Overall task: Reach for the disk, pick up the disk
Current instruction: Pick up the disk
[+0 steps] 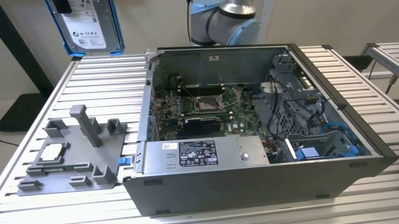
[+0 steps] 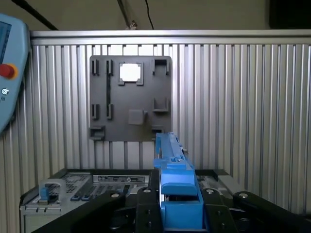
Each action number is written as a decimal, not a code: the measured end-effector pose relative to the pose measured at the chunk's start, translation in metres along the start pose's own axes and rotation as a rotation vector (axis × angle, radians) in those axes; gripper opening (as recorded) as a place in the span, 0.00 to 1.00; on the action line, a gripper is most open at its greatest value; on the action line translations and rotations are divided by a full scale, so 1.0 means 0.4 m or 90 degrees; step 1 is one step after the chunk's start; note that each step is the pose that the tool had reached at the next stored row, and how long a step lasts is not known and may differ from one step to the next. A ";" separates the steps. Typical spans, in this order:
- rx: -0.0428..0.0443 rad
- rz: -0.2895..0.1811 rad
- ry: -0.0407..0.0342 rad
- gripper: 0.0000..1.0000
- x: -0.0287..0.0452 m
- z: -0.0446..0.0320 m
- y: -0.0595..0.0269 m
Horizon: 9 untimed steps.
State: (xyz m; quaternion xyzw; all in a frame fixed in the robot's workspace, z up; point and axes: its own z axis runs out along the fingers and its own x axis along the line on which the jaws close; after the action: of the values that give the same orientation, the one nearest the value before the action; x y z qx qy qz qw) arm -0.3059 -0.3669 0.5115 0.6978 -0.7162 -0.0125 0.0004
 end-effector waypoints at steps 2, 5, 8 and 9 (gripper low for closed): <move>-0.0008 0.000 0.0001 0.00 0.000 0.000 -0.018; -0.0022 0.000 0.0001 0.00 -0.001 -0.001 -0.048; -0.0036 0.000 0.0001 0.00 -0.002 -0.002 -0.079; -0.0041 0.000 0.0002 0.00 -0.002 -0.002 -0.090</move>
State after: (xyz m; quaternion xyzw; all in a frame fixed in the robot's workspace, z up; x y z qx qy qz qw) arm -0.2701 -0.3669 0.5116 0.6978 -0.7161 -0.0147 0.0027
